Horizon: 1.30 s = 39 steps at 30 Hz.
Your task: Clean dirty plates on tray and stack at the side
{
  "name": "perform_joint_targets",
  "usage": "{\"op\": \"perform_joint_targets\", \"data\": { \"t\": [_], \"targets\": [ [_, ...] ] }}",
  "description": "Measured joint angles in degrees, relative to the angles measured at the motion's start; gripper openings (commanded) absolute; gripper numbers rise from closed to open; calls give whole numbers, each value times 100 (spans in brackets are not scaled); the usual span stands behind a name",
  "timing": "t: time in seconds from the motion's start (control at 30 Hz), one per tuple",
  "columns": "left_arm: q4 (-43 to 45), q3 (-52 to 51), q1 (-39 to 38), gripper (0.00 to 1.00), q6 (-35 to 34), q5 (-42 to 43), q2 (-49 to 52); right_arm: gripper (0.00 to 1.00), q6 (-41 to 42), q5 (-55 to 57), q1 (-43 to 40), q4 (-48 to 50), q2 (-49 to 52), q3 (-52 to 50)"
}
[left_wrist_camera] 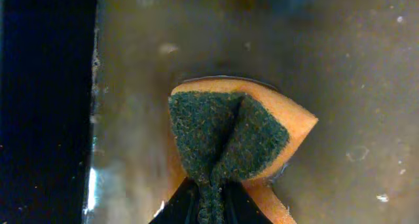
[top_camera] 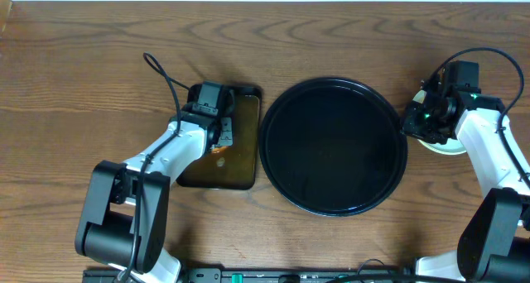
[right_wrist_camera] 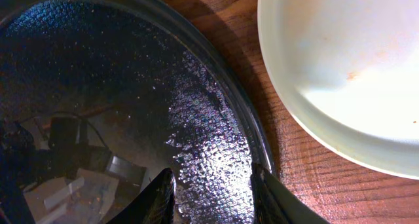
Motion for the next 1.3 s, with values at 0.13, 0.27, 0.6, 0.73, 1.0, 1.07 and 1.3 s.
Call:
{"op": "perform_joint_targets", "data": {
  "t": [0.13,0.27,0.6,0.73,1.0,1.07,1.3],
  "targets": [
    [120,0,55,8,28,643,0,36,0,0,0,-7,0,0],
    [243,0,96,8,295,1685,0,37,0,0,0,-9,0,0],
    [-74,2,33,8,9,922,0,37,-2,0,0,-28,0,0],
    [-203,4,28,7,-531,330,-2,37,-2,0,0,-28,0,0],
    [144,0,92,8,240,1220,0,37,-20,0,0,-28,0,0],
    [229,0,87,8,380,1381,0,37,-20,0,0,-28,2,0],
    [350,-2,87,8,605,1604,4,37,-22,2,0,-31,2,0]
  ]
}}
